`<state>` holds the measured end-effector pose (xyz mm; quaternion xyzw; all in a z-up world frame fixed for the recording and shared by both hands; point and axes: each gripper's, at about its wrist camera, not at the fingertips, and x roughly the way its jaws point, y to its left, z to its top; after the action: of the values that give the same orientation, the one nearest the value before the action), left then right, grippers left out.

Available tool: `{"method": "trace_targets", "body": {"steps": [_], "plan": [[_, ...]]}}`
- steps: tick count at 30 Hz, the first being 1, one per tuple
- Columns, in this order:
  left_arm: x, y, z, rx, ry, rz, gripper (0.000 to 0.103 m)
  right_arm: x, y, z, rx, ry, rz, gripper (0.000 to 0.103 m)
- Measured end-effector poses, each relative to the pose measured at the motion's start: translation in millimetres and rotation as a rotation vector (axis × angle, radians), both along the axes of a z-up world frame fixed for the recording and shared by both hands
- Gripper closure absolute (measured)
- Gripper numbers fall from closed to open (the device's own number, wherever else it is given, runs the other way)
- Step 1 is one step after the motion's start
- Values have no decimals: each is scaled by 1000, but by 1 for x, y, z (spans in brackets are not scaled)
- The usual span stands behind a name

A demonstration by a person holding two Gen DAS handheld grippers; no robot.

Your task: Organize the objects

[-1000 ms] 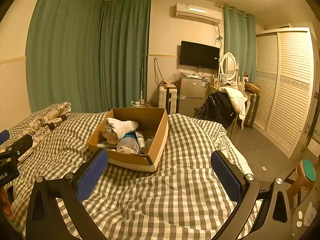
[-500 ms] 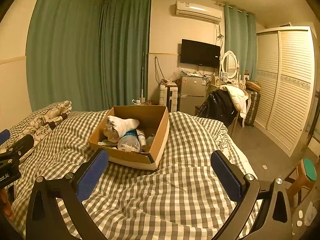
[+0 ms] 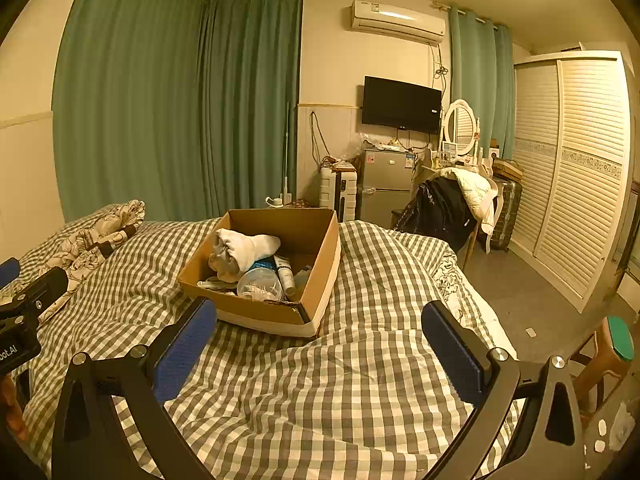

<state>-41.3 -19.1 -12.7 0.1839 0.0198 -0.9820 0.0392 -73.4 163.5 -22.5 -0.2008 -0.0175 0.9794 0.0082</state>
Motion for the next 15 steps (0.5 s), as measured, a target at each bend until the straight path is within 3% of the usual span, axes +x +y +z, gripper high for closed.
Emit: {"method": "trace_targets", "body": {"steps": [15], "plan": [[1,0,-1,-5,-5,-2,0,-1,-6,-4,2,-12,8,0]]}}
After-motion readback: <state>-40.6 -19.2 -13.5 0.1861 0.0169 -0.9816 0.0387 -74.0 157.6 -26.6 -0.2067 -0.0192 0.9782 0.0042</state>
